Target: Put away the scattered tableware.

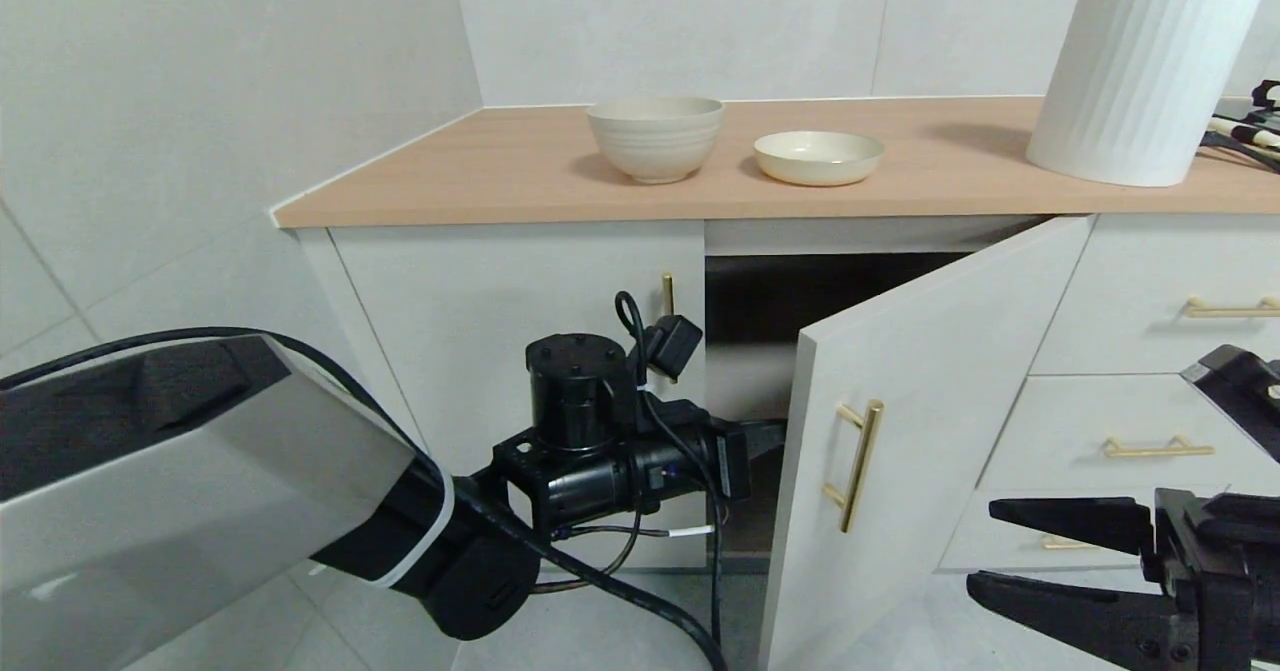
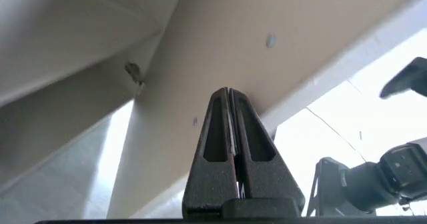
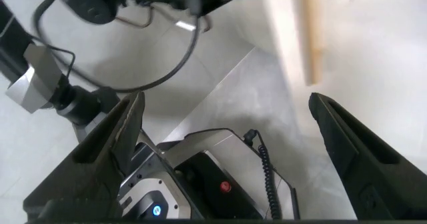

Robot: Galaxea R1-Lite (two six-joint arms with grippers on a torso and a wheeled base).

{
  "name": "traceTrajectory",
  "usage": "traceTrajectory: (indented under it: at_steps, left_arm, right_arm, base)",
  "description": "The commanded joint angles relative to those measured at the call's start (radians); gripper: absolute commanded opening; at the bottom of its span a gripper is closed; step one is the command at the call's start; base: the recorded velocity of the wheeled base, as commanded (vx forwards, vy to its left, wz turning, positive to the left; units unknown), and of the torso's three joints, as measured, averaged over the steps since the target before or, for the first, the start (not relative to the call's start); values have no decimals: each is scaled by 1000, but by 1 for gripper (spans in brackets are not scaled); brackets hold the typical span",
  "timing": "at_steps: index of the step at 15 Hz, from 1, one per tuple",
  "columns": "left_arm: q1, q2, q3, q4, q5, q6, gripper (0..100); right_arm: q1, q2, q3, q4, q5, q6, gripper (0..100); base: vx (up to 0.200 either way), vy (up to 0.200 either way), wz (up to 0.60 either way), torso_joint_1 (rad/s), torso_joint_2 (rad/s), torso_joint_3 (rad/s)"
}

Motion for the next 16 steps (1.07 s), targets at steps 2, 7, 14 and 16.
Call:
traceTrajectory:
  at_steps: [2, 7, 14, 16]
  left_arm:
    - [-10, 50, -83, 36, 0, 0, 0]
    - [-30, 46, -163, 134, 2, 1, 0]
    - [-39, 59, -249, 206, 13, 1, 0]
    - [-50, 61, -253, 208, 20, 0, 0]
  right_arm:
    - [3, -15, 6, -1, 0, -2, 100]
    - [3, -28, 6, -1, 2, -2, 100]
    - [21, -53, 6, -1, 2, 0, 100]
    - [36, -68, 5, -1, 2, 0, 100]
  base:
    - [0, 0, 0, 0, 0, 0]
    - [0, 0, 0, 0, 0, 0]
    - [-86, 0, 0, 0, 2, 2]
    - [0, 0, 0, 0, 0, 0]
